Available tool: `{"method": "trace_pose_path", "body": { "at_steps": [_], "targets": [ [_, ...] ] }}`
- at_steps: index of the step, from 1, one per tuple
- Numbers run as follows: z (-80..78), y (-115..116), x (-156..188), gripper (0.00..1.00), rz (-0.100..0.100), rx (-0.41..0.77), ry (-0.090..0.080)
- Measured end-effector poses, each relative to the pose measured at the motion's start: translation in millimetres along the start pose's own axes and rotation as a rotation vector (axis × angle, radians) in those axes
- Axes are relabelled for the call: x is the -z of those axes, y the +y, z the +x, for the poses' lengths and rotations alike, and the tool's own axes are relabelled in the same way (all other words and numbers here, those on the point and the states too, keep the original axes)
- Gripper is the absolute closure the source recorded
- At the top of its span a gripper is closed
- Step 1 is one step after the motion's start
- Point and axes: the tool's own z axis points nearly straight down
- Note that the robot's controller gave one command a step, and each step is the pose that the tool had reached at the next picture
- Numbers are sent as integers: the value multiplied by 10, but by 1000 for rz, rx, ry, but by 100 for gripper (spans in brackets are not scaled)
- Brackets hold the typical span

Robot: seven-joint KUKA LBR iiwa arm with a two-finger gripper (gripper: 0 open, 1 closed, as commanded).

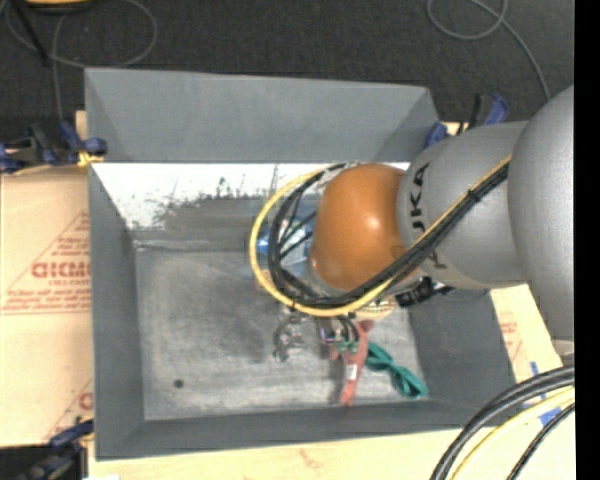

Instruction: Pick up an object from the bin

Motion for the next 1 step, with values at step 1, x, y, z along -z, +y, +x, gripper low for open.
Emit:
{"method": "trace_pose_path", "body": {
  "at_steps": [1],
  "targets": [
    [33,-247,147,100,1,55,-5]
  ]
}}
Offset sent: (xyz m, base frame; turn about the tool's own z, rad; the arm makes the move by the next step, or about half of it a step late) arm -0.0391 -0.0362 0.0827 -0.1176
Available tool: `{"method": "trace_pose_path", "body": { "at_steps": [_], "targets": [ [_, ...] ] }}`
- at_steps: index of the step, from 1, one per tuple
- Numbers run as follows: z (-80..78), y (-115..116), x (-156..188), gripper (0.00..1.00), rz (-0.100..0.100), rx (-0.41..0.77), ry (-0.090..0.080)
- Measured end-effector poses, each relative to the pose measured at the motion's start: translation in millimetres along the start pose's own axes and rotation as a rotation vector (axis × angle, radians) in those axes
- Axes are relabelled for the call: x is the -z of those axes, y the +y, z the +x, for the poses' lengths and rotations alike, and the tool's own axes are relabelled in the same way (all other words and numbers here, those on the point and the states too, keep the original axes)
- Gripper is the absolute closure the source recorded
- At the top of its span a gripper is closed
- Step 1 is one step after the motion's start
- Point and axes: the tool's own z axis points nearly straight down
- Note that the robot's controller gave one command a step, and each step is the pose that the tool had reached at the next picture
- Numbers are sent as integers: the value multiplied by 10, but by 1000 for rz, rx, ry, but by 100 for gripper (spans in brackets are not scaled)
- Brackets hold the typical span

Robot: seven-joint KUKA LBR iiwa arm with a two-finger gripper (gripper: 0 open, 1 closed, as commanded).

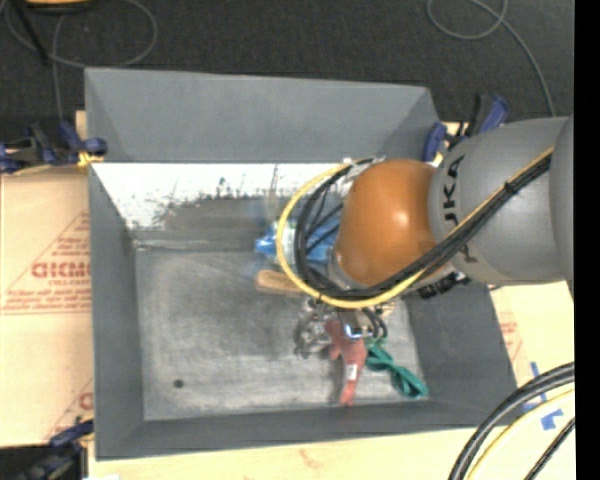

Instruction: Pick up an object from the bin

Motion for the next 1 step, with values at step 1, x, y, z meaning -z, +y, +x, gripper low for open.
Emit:
{"method": "trace_pose_path", "body": {
  "at_steps": [1],
  "targets": [
    [256,-93,437,100,1,43,8]
  ]
}}
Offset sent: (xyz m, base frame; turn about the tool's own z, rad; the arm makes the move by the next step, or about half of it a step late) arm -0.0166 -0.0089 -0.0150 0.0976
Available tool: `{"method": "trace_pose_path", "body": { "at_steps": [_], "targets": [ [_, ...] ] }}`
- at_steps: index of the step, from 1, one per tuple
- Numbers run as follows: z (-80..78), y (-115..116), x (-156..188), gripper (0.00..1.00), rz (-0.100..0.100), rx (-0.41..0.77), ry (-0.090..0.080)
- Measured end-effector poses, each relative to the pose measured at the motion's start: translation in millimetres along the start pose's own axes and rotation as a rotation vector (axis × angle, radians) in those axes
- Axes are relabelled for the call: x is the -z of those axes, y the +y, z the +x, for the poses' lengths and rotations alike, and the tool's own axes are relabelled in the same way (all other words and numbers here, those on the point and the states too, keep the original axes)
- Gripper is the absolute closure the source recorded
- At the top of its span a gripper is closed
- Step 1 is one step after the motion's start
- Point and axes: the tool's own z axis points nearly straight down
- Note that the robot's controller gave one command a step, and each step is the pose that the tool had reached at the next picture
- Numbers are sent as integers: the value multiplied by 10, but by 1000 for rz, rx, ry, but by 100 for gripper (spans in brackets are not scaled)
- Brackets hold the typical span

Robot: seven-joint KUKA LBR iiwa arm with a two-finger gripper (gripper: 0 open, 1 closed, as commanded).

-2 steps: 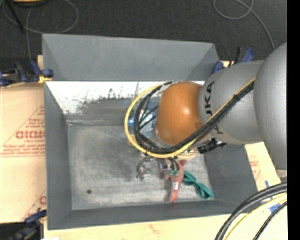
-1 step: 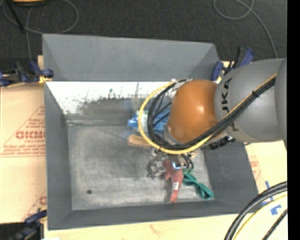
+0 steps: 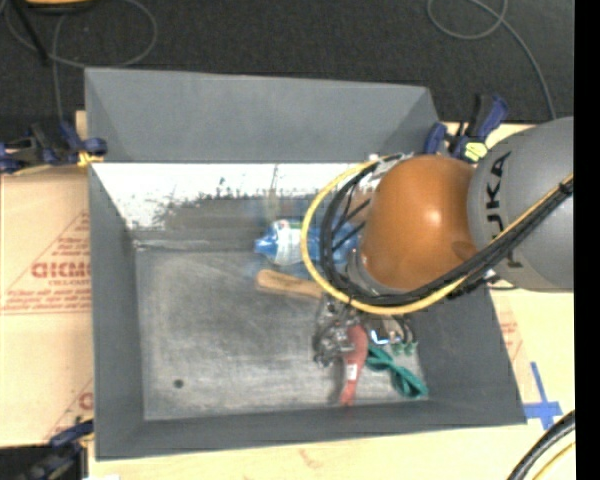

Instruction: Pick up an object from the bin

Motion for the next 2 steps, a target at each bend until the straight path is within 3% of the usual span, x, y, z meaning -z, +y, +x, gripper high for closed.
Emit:
{"method": "trace_pose_path", "body": {
  "at_steps": [1,2],
  "targets": [
    [-44,8,126,100,-1,-37,-23],
    [-219,-167,-386,100,0,-31,-10]
  ]
}}
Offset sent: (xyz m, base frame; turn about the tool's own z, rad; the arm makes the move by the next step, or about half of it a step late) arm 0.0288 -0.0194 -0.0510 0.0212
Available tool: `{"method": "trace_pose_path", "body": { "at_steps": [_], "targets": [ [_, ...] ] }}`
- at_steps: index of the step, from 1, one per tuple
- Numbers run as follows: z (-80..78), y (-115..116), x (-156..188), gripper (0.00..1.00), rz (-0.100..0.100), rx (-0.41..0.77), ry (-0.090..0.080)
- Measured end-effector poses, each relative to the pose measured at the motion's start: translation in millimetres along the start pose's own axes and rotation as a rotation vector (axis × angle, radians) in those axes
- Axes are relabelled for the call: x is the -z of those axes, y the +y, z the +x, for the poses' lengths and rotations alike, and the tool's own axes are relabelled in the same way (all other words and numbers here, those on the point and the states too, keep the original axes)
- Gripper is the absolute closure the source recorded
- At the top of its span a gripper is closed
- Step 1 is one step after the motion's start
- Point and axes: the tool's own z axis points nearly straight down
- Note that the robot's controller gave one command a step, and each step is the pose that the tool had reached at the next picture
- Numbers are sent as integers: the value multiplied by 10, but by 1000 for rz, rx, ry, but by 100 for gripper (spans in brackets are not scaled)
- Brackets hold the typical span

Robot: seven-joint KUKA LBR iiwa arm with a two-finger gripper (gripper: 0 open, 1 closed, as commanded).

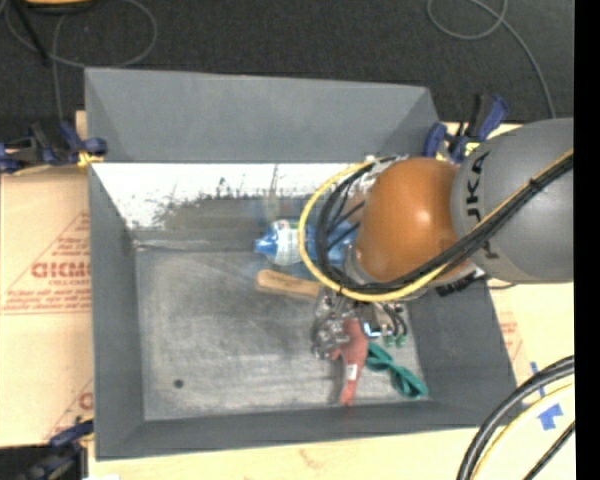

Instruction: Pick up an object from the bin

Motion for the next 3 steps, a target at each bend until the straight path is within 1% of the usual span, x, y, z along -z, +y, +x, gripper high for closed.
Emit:
{"method": "trace_pose_path", "body": {
  "at_steps": [1,2,3],
  "targets": [
    [-78,-68,-313,100,0,12,6],
    [245,-308,-69,0,0,73,5],
    [245,-307,-69,0,-1,72,5]
  ]
}}
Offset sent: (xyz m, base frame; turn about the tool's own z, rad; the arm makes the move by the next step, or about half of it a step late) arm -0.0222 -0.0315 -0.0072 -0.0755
